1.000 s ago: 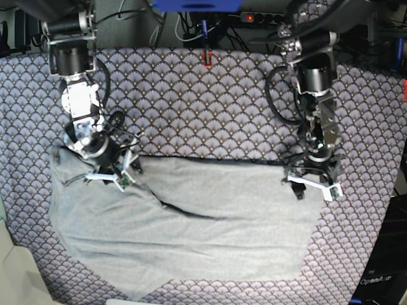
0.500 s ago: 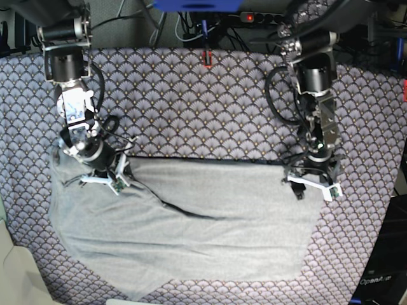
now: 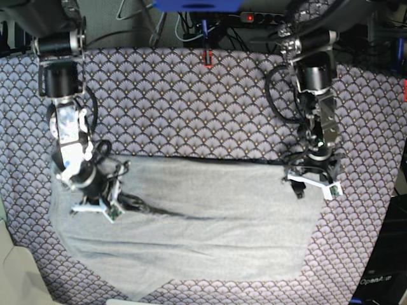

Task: Fold the T-shirt properly
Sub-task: 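Grasp the shirt side with the right gripper and drag it outward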

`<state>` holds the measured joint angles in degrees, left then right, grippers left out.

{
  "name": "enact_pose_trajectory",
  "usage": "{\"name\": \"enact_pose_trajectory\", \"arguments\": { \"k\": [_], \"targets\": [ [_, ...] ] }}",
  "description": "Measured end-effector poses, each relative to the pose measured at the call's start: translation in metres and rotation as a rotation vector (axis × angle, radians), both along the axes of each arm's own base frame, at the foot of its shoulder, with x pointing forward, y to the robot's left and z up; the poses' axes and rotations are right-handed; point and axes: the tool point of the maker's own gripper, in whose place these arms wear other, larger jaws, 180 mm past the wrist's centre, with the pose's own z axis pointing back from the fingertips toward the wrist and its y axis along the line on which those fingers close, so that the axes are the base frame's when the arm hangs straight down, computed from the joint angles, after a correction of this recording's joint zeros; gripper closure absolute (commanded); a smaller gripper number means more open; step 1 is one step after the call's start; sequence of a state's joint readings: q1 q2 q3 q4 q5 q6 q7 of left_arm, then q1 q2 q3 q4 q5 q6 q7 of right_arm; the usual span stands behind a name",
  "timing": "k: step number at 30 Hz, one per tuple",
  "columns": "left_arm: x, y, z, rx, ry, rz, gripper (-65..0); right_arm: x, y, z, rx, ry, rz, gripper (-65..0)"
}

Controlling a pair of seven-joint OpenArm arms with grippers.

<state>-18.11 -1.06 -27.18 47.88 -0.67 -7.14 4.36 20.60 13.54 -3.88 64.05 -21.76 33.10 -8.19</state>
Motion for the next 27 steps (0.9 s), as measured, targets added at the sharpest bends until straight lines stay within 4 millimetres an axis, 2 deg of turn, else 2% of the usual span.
{"name": "enact_pose_trajectory", "arguments": {
  "k": [3,6,10,14,16,18,24,27],
  "targets": [
    [-0.002,0.000,-0.001,0.001,0.002,-0.002,-43.2,0.012,0.007,0.011,-0.004,-0.024,0.025,-0.3],
    [-0.005,0.001,-0.002,0.005,0.000,-0.002,-43.2,0.022,0.021,0.001,-0.040,0.022,0.077,-0.3],
    [-0.012,0.001,-0.003,0.016,-0.003,-0.011,-43.2,0.038,0.036,-0.001,-0.046,0.044,0.126,-0.3],
    [-0.021,0.001,-0.003,0.025,-0.003,-0.009,-43.2,0.043,0.059,-0.013,-0.004,0.063,0.180,-0.3],
    [-0.027,0.000,-0.002,0.030,-0.005,-0.009,-43.2,0.046,0.057,-0.018,-0.001,0.060,0.168,-0.4],
    [-0.031,0.001,-0.003,0.035,-0.005,-0.014,-43.2,0.054,0.048,-0.018,-0.019,0.040,0.136,-1.0],
    [-0.039,0.003,-0.004,0.044,0.000,-0.015,-43.2,0.063,0.040,-0.007,-0.022,0.013,0.131,-12.7],
    [-0.040,0.004,-0.003,0.047,0.003,-0.017,-43.2,0.066,0.029,0.003,-0.045,-0.014,0.129,-16.1]
  ]
}}
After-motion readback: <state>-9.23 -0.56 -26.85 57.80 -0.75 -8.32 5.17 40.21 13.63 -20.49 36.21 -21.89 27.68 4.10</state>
